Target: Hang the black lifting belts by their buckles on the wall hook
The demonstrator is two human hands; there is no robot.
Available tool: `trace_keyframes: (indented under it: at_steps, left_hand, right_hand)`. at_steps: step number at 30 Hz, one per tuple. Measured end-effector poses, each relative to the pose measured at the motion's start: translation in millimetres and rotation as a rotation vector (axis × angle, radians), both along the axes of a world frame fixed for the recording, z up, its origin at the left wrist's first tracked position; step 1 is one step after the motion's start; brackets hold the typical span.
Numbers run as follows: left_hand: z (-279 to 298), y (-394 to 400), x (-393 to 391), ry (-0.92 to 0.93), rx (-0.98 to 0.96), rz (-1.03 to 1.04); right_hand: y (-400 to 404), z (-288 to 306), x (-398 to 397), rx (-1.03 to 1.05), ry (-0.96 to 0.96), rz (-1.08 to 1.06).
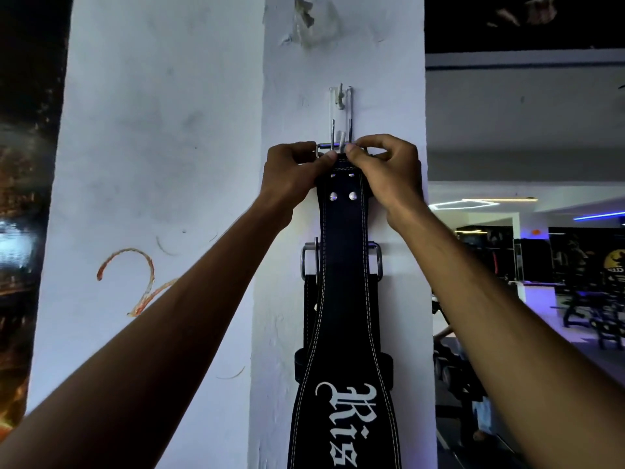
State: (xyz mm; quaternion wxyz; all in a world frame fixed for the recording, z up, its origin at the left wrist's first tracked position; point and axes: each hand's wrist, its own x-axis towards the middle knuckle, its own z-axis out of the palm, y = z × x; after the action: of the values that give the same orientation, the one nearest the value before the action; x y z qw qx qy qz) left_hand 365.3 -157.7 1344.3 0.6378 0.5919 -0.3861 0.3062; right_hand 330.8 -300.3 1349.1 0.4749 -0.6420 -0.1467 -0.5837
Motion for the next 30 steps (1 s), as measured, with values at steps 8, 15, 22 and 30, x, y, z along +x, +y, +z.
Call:
trace_keyframes:
  at_steps: [8,15,22,30]
  left_hand:
    - [-11.7,-1.2,-2.7,-0.016,-0.009,-0.054]
    - [-5.1,-12.7,-1.9,0.081,-0.135,0.09]
    - [1.0,-19.1,-2.7,0.169,-0.205,0.083]
    - [-20.8,-10.1,-1.5,0.11,-0.126,-0.058]
  right_hand:
    - [1.6,-13.3,-1.7,-0.031,-0.038,-0.035]
    - [2.3,-10.3,-4.4,0.034,0.001,-0.147]
    - [7.5,-1.5,-7.1,0.096,0.116,-0.209]
    - [10.7,-11.6,-8.6,0.052,0.161,-0.116]
